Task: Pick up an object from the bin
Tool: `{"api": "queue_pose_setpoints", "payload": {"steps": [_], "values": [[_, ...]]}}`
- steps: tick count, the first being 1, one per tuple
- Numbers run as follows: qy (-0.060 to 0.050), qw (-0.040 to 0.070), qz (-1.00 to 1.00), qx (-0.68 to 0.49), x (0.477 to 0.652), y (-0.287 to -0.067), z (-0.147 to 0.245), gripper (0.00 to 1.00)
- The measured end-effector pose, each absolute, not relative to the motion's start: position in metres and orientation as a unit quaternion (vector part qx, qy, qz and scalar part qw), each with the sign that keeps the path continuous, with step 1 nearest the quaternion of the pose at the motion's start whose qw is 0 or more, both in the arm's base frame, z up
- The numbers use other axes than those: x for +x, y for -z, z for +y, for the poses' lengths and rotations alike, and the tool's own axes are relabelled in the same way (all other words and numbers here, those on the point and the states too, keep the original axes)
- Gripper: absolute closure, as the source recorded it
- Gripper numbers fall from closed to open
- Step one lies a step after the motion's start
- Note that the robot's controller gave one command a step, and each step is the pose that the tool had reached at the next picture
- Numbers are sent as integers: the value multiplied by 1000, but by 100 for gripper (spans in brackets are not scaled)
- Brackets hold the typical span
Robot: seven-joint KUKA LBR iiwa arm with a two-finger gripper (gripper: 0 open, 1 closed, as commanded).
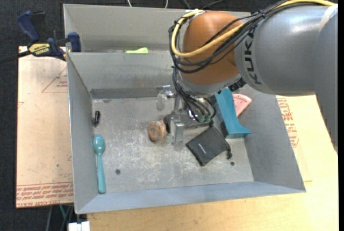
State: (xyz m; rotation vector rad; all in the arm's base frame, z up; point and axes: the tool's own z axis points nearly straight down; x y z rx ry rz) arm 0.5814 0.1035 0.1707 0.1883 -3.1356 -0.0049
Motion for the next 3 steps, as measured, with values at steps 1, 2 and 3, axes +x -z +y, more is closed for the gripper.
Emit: {"api": "queue_pose_setpoints", "payload": {"steps": [1,2,3], "values": [[4,-3,-1000,7,591,-118,84,0],[3,-6,-994,107,598,-86,60,0],[4,-4,-987,160,609,-71,20,0]]}}
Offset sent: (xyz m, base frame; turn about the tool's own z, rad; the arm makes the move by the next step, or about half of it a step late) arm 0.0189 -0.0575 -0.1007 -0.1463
